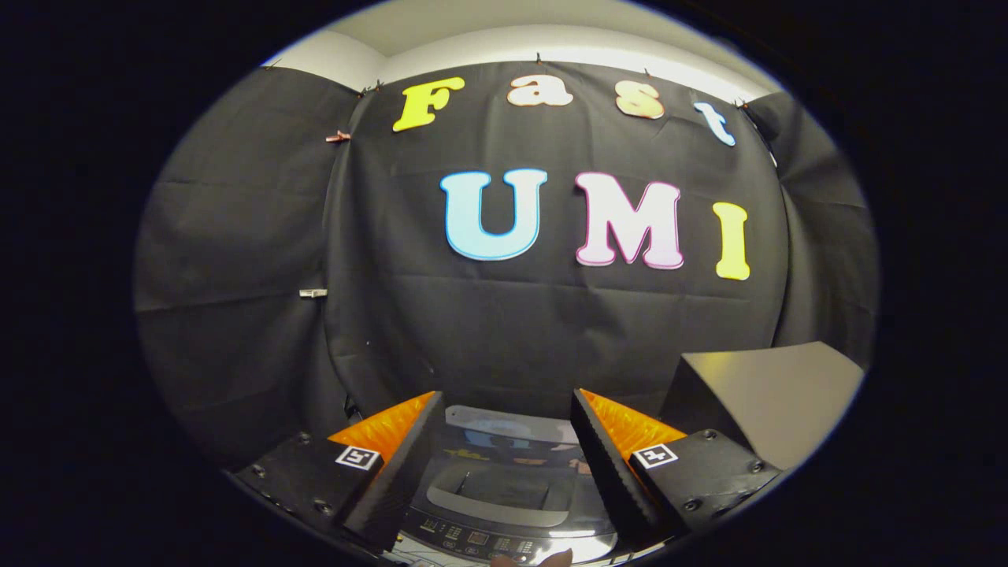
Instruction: Put the clothes into the washing machine and then close the washing machine lid.
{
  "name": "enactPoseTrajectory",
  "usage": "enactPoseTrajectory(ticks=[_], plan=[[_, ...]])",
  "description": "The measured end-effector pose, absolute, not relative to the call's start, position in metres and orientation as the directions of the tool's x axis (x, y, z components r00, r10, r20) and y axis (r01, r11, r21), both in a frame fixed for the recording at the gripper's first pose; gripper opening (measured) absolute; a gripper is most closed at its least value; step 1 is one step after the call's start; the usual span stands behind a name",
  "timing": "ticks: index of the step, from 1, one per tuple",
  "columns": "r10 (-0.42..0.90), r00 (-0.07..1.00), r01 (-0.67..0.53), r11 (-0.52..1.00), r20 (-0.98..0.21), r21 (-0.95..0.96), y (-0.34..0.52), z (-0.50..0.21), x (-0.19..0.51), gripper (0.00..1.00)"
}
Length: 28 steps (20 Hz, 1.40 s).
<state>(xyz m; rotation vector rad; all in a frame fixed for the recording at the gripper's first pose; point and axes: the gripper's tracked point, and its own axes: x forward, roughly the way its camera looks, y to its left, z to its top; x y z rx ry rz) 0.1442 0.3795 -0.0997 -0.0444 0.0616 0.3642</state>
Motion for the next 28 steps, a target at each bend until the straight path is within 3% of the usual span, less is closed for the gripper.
enactPoseTrajectory(ticks=[9, 15, 28], plan=[[0.272, 0.962, -0.272, 0.962, 0.006, -0.032, 0.291, -0.040, 0.104, 1.00], [0.245, 0.970, -0.245, 0.969, -0.013, -0.035, 0.228, -0.031, 0.067, 1.00], [0.171, 0.983, -0.169, 0.985, 0.064, -0.035, 0.128, 0.000, -0.019, 1.00]])
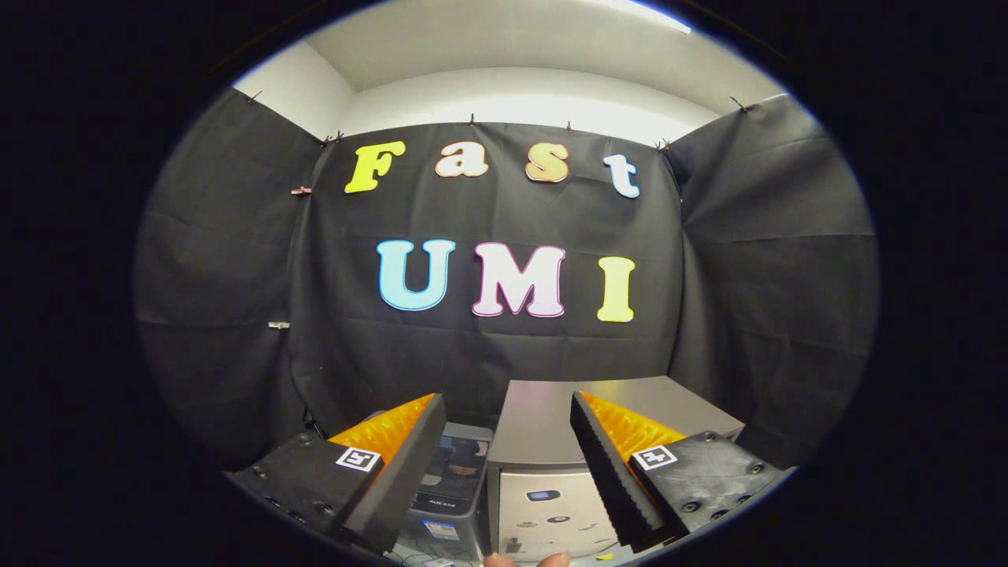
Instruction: Put the clothes into the washing machine and then close the washing machine lid.
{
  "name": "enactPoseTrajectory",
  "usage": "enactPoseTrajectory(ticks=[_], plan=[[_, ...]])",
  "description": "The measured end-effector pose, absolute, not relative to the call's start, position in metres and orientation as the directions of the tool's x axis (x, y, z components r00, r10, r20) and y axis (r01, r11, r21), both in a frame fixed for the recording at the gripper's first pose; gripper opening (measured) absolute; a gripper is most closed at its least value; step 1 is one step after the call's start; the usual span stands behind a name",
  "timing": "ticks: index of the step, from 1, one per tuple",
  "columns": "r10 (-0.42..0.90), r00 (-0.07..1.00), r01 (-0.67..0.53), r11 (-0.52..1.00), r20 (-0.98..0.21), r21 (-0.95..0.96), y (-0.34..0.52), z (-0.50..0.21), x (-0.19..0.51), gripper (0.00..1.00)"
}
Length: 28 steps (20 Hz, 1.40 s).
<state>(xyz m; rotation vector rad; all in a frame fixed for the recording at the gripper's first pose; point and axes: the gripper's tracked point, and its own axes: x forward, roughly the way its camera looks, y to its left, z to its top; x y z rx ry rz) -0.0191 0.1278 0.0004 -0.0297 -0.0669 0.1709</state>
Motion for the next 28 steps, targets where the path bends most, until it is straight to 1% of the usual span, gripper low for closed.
enactPoseTrajectory(ticks=[4, 7, 11, 17, 25, 28], plan=[[0.142, 0.988, -0.138, 0.989, 0.064, -0.056, 0.105, 0.004, -0.044, 1.00], [0.117, 0.989, -0.112, 0.992, 0.086, -0.054, 0.090, 0.013, -0.061, 1.00], [0.117, 0.990, -0.116, 0.993, 0.075, -0.022, 0.084, 0.012, -0.078, 1.00], [0.086, 0.993, -0.083, 0.996, 0.080, -0.036, 0.067, 0.015, -0.093, 1.00], [0.043, 0.996, -0.043, 0.999, 0.078, 0.002, 0.039, 0.017, -0.096, 1.00], [0.044, 0.996, -0.046, 0.999, 0.082, 0.017, 0.037, 0.019, -0.095, 1.00]])
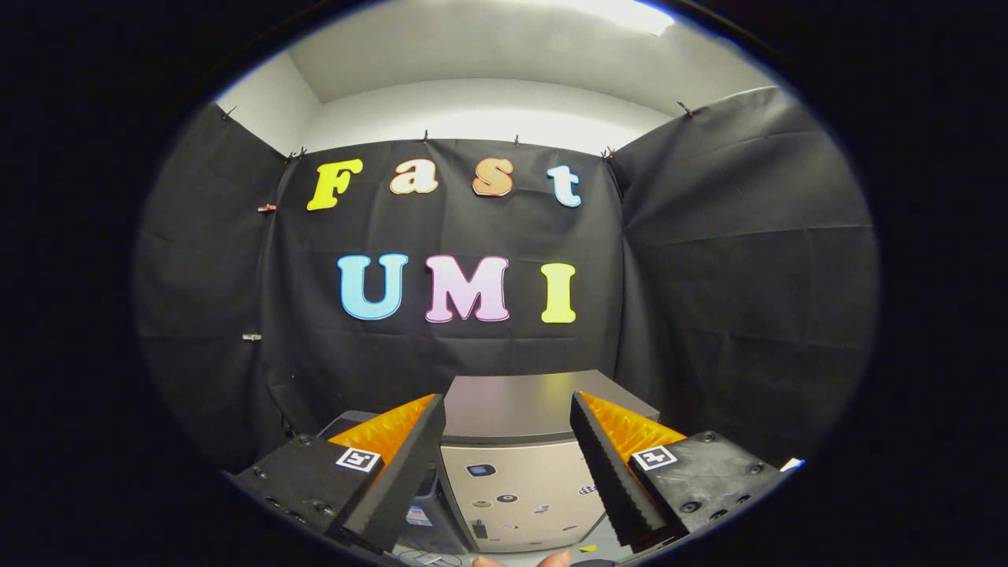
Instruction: Put the clothes into the washing machine and then close the washing machine lid.
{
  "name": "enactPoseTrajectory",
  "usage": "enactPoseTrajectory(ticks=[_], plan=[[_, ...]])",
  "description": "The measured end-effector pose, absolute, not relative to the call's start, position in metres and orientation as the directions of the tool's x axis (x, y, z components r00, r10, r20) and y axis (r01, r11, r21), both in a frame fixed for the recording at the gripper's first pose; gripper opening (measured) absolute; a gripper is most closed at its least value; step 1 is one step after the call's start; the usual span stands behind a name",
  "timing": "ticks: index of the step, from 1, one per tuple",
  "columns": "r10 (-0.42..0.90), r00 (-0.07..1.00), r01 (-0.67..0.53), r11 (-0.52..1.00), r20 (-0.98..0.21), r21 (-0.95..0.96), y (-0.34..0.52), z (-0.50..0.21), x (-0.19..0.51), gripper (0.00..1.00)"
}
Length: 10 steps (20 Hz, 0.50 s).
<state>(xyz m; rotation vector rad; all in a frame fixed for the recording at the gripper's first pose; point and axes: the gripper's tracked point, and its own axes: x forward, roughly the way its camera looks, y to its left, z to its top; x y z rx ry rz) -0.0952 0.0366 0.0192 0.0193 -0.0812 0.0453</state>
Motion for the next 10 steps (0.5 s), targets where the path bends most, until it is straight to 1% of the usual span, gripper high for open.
enactPoseTrajectory(ticks=[10], plan=[[0.029, 0.997, -0.030, 1.000, 0.072, 0.005, 0.0292, 0.0163, -0.0962, 1.00]])
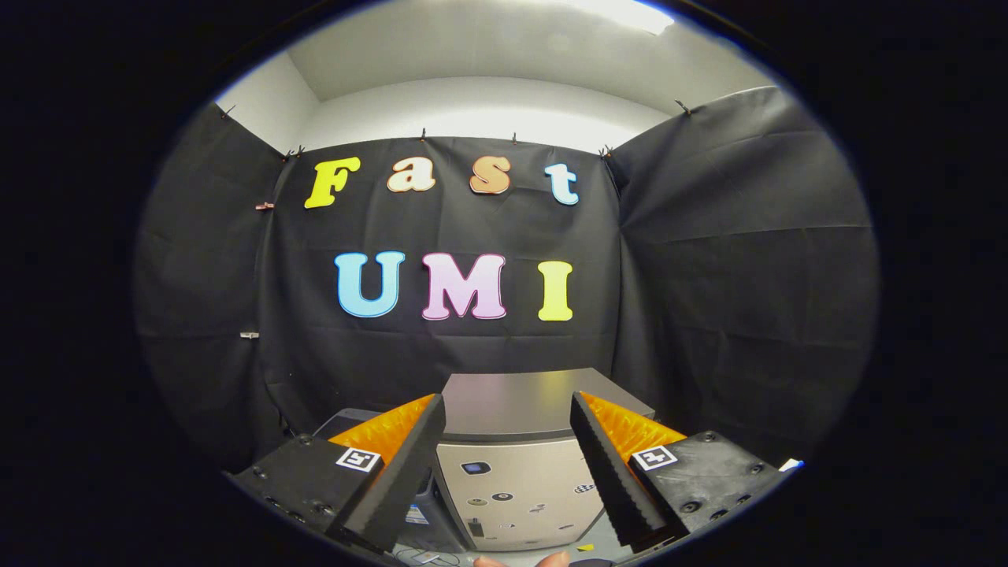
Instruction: Put the clothes into the washing machine and then close the washing machine lid.
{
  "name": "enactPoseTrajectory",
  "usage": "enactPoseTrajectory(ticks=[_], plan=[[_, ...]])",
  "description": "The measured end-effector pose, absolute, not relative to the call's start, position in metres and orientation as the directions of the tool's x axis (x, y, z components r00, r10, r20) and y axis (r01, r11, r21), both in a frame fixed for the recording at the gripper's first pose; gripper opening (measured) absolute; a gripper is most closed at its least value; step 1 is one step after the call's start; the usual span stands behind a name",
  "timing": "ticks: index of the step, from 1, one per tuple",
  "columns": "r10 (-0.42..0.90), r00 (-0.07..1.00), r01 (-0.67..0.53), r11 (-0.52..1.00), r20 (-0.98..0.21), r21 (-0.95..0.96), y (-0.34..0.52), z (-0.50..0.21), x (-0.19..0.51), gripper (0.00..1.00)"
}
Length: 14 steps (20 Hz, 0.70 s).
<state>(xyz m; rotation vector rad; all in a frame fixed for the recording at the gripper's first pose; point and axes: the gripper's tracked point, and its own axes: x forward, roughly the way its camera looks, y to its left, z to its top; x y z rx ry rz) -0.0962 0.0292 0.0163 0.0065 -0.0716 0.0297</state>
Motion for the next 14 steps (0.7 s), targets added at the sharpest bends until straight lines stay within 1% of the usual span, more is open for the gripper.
enactPoseTrajectory(ticks=[8, 14], plan=[[0.021, 0.998, -0.021, 1.000, 0.053, -0.006, 0.0300, 0.0106, -0.0924, 1.00], [0.009, 0.998, -0.009, 1.000, 0.063, -0.002, 0.0280, 0.0146, -0.0927, 1.00]])
